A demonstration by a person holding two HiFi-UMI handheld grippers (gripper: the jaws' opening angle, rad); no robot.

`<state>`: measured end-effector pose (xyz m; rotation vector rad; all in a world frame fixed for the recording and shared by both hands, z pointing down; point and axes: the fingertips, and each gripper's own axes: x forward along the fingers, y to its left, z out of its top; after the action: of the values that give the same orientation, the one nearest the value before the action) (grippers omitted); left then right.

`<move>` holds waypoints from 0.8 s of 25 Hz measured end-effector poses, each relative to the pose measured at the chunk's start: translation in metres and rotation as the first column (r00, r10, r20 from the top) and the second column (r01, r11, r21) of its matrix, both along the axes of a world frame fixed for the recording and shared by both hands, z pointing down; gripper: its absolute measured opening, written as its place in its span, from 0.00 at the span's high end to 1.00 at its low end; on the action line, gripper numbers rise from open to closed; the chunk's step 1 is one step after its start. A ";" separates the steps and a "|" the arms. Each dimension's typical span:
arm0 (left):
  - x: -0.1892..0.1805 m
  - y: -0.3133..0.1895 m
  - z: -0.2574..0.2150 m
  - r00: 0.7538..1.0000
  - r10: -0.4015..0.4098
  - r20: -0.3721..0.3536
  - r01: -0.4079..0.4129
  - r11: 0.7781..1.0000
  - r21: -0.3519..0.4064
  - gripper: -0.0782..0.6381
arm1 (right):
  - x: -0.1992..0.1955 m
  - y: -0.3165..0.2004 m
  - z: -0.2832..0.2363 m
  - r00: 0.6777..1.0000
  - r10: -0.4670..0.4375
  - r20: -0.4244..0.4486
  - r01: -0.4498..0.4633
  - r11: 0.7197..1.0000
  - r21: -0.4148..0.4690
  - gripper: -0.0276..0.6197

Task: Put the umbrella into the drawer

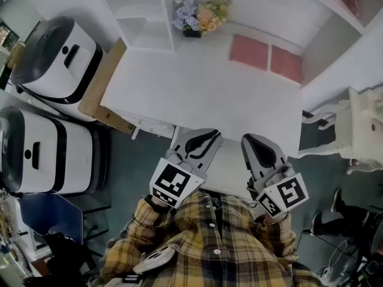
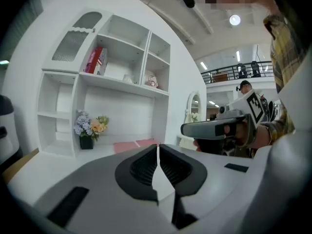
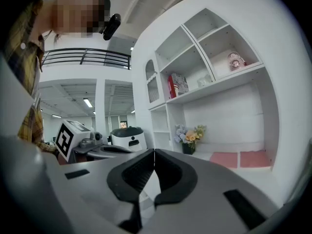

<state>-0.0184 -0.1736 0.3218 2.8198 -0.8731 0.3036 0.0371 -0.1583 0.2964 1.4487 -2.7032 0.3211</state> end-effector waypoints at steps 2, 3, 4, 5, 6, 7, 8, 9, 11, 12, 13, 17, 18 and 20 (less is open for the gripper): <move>0.000 0.003 -0.010 0.999 0.005 -0.038 -0.005 1.000 -0.001 0.85 | -0.001 -0.002 -0.003 1.000 -0.004 -0.010 0.004 1.000 0.011 0.93; 0.000 0.005 -0.013 0.999 0.009 -0.050 -0.009 1.000 -0.002 0.86 | -0.001 -0.002 -0.003 1.000 -0.004 -0.011 0.004 1.000 0.012 0.93; 0.001 0.008 -0.015 0.998 0.015 -0.060 -0.015 1.000 -0.002 0.86 | -0.001 -0.003 -0.003 1.000 -0.003 -0.010 0.003 1.000 0.010 0.93; 0.001 0.010 -0.018 0.997 0.022 -0.071 -0.022 1.000 -0.001 0.86 | -0.001 -0.003 -0.002 1.000 -0.002 -0.007 0.002 1.000 0.007 0.93; 0.001 0.012 -0.020 0.996 0.030 -0.086 -0.030 1.000 0.000 0.86 | -0.001 -0.003 -0.002 1.000 -0.001 -0.006 0.001 1.000 0.003 0.93; 0.002 0.014 -0.023 0.994 0.037 -0.103 -0.037 0.999 0.003 0.86 | -0.001 -0.003 -0.001 1.000 0.000 -0.004 0.000 1.000 -0.001 0.93; 0.002 0.016 -0.025 0.993 0.044 -0.112 -0.043 0.999 0.009 0.86 | -0.001 -0.003 0.000 1.000 0.001 -0.003 -0.001 1.000 -0.004 0.93; 0.003 0.018 -0.027 0.992 0.051 -0.112 -0.049 0.999 0.020 0.86 | 0.000 -0.004 0.001 1.000 0.004 -0.002 -0.004 1.000 -0.006 0.93; 0.006 0.021 -0.029 0.993 0.067 -0.100 -0.063 0.997 0.040 0.86 | 0.001 -0.004 0.000 1.000 0.010 0.004 -0.010 1.000 -0.003 0.93; 0.007 0.021 -0.030 0.992 0.075 -0.098 -0.071 0.997 0.042 0.86 | 0.002 -0.005 0.000 1.000 0.013 0.008 -0.013 1.000 0.000 0.93; 0.009 0.021 -0.031 0.991 0.084 -0.100 -0.081 0.996 0.040 0.86 | 0.002 -0.005 -0.001 1.000 0.015 0.012 -0.015 1.000 0.003 0.93; 0.014 0.022 -0.032 0.989 0.120 -0.091 -0.117 0.992 0.040 0.86 | 0.003 -0.005 -0.002 1.000 0.020 0.008 -0.020 1.000 0.000 0.93; 0.015 0.022 -0.032 0.988 0.125 -0.091 -0.122 0.992 0.041 0.86 | 0.004 -0.005 -0.002 1.000 0.021 0.006 -0.021 1.000 0.001 0.93; 0.017 0.021 -0.032 0.987 0.129 -0.096 -0.126 0.991 0.042 0.86 | 0.004 -0.005 -0.003 1.000 0.019 0.007 -0.019 1.000 0.006 0.93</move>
<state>-0.0013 -0.1523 0.2897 2.9014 -0.6864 0.1650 0.0415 -0.1630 0.2929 1.4788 -2.7002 0.3194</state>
